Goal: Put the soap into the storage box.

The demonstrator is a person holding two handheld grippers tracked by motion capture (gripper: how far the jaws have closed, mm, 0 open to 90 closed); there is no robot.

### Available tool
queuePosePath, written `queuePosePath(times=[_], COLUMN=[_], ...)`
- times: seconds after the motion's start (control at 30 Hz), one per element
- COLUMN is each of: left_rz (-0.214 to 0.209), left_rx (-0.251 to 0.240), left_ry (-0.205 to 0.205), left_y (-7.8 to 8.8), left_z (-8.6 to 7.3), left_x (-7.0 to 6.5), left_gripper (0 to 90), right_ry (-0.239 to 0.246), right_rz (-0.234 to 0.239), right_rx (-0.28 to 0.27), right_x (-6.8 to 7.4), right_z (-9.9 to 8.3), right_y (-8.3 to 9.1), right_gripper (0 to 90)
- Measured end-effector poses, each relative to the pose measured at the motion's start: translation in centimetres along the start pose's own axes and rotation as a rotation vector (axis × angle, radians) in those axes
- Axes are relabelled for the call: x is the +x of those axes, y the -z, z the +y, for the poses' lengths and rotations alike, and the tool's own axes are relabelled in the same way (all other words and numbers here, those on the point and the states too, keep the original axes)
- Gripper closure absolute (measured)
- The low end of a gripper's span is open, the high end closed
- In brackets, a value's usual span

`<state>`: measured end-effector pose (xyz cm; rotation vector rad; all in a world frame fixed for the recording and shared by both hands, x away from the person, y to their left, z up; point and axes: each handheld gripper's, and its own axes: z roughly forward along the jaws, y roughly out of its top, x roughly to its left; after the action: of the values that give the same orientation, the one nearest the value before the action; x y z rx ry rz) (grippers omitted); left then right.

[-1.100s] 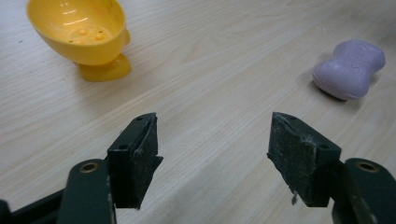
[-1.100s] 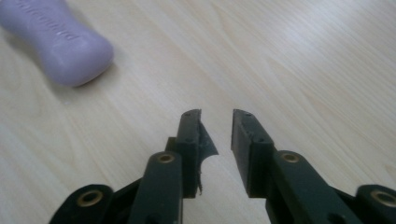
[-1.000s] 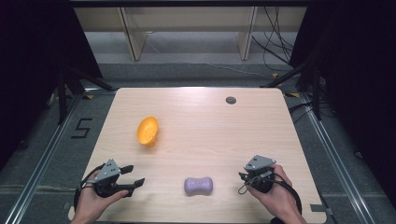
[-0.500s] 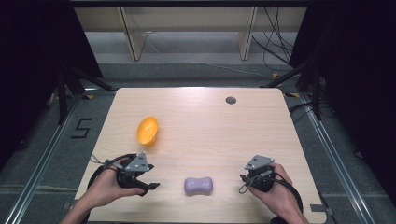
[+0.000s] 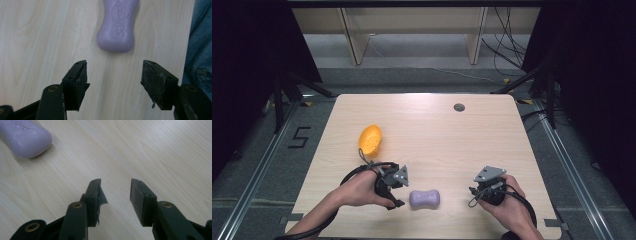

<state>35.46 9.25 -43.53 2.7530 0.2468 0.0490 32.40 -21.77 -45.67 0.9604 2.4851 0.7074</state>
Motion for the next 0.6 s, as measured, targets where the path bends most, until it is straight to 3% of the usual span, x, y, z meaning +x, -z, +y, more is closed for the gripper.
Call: queuePosePath(times=[0.27, 0.6], left_rz=[0.019, -0.031], left_rx=[0.065, 0.118], left_ry=[0.029, 0.017], left_y=[-1.4, -3.0], left_z=[2.5, 4.8], left_x=[0.3, 0.1], left_gripper=[37.3, 39.3], right_ry=[-0.001, -0.015], right_rz=[0.000, 0.007], right_rx=[0.000, -0.003], right_x=[0.0, 0.2], right_z=[0.0, 0.0], right_y=[0.0, -0.1], right_gripper=[60.3, 60.0])
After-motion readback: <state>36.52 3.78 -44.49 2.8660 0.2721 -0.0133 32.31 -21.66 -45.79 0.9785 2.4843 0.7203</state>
